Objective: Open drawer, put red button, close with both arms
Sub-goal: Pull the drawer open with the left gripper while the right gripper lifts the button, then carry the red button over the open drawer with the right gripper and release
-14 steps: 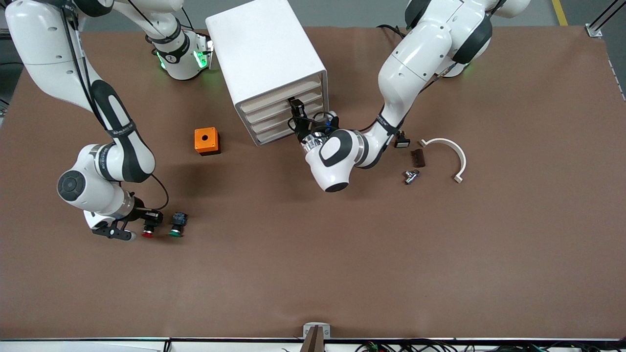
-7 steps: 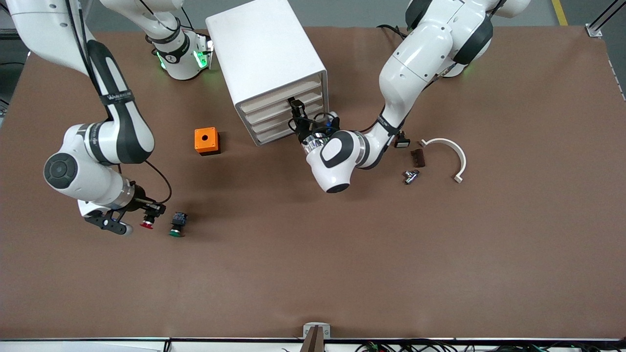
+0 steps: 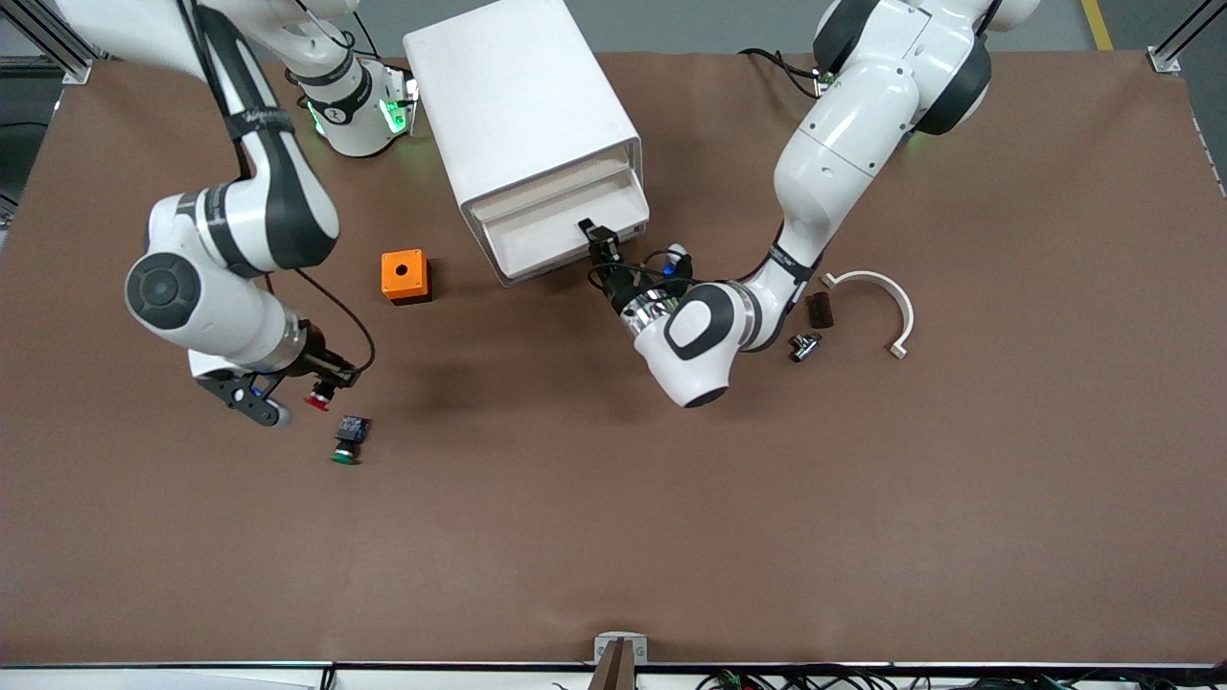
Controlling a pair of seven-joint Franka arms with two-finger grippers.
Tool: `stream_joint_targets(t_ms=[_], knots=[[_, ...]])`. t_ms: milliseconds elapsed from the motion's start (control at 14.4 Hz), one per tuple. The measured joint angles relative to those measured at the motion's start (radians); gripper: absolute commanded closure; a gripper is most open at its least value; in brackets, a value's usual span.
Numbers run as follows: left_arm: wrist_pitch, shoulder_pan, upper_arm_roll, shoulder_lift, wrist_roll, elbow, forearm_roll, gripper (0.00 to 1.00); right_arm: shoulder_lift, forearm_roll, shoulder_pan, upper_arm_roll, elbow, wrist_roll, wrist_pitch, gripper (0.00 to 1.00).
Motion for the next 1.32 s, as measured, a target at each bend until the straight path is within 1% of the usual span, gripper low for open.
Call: stream_joint_targets(t_ms=[278,417,556,625,695,764,834,973,1042,1181,1320], knots=[[0.003,0.062,0.0,0.0,0.0,0.002,-0.004,0.87,-0.052,0.049,0.124,0.003,0.011,0.207,-0.065,1.0],[0.003,0.093,0.0,0.0,0.001,0.004,-0.005,0.85,-0.064,0.057,0.201,0.004,0.012,0.333,-0.07,1.0],[0.003,0.108,0.0,0.0,0.003,0.004,-0.005,0.82,-0.067,0.059,0.289,0.005,0.013,0.461,-0.068,1.0],[0.003,0.11,0.0,0.0,0.005,0.004,-0.005,0.75,-0.067,0.059,0.331,0.005,0.013,0.523,-0.063,1.0],[0.005,0.11,0.0,0.0,0.008,0.004,-0.005,0.58,-0.067,0.059,0.368,0.005,0.013,0.579,-0.054,1.0],[0.007,0.11,0.0,0.0,0.011,0.004,-0.005,0.36,-0.067,0.059,0.401,0.005,0.013,0.635,-0.042,1.0],[0.01,0.111,0.0,0.0,0.018,0.005,-0.005,0.19,-0.067,0.059,0.431,0.005,0.013,0.687,-0.032,1.0],[0.012,0.116,0.0,0.0,0.061,0.011,-0.005,0.07,-0.067,0.06,0.48,0.005,0.011,0.776,-0.008,1.0],[0.012,0.122,0.0,0.0,0.097,0.016,-0.005,0.04,-0.066,0.06,0.502,0.004,0.009,0.818,0.009,1.0],[0.012,0.136,-0.001,-0.001,0.195,0.032,-0.013,0.01,-0.056,0.06,0.542,0.004,0.006,0.901,0.051,1.0],[0.012,0.152,-0.001,-0.002,0.325,0.049,-0.042,0.01,-0.029,0.06,0.578,0.004,0.003,0.981,0.107,1.0]])
